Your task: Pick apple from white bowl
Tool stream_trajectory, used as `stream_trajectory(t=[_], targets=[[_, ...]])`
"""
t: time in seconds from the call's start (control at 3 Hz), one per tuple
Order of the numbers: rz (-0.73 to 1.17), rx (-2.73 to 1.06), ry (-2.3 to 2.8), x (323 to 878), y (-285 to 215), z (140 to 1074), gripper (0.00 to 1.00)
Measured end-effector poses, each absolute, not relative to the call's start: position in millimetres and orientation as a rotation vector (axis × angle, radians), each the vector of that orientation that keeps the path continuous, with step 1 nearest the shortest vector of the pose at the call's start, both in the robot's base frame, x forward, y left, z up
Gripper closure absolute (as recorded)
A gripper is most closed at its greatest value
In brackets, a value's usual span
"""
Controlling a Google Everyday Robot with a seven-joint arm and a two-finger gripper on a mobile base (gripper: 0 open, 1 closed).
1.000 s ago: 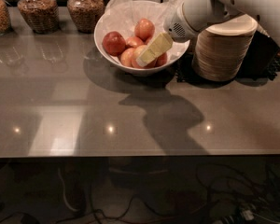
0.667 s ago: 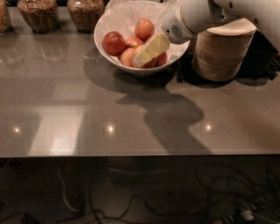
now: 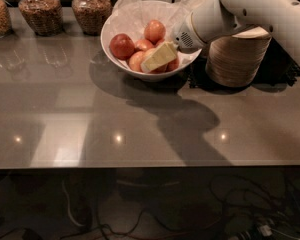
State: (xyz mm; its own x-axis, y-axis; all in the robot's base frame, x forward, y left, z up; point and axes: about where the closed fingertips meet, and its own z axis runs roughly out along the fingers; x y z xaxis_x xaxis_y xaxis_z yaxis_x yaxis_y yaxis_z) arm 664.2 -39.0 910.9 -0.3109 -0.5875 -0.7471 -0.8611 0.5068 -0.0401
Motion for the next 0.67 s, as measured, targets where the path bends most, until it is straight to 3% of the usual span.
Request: stream_trajectory(t=[0.33,0.67], targets=[[0.504,-1.174,2.039,660.5,-38.7,906.6,0.43],[0.51,-1.173,2.04,659.6,-38.5,906.3,0.43]])
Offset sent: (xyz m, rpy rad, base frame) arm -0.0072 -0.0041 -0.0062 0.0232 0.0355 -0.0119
